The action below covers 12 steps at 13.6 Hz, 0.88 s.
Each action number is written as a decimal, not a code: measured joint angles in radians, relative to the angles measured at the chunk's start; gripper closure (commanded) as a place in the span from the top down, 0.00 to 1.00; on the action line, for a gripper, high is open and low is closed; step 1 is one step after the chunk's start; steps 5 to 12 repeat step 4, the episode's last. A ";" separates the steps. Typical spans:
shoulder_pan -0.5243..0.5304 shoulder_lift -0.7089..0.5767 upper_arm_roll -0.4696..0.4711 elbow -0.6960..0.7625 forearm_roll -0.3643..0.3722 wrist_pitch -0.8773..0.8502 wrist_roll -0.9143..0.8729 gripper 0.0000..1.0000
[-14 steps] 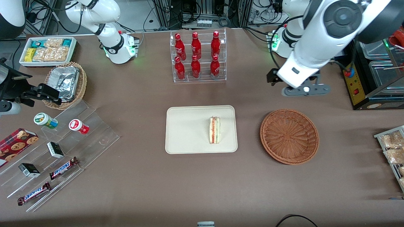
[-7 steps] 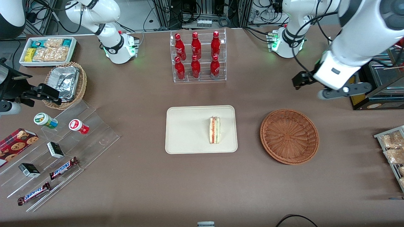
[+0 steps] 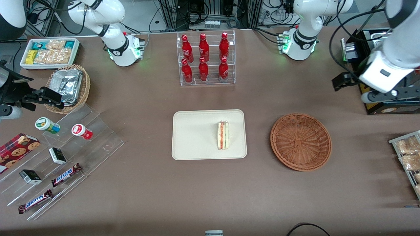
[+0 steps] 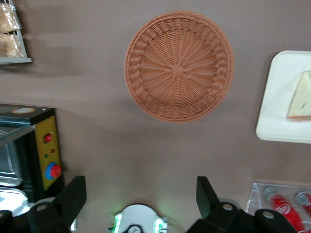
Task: Place sandwich from basket to tray
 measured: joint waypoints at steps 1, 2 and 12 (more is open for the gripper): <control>0.010 0.000 0.004 0.000 0.003 -0.007 0.029 1.00; 0.014 0.000 0.006 0.000 0.011 -0.018 0.042 1.00; 0.014 0.001 0.004 -0.001 0.036 -0.036 0.050 1.00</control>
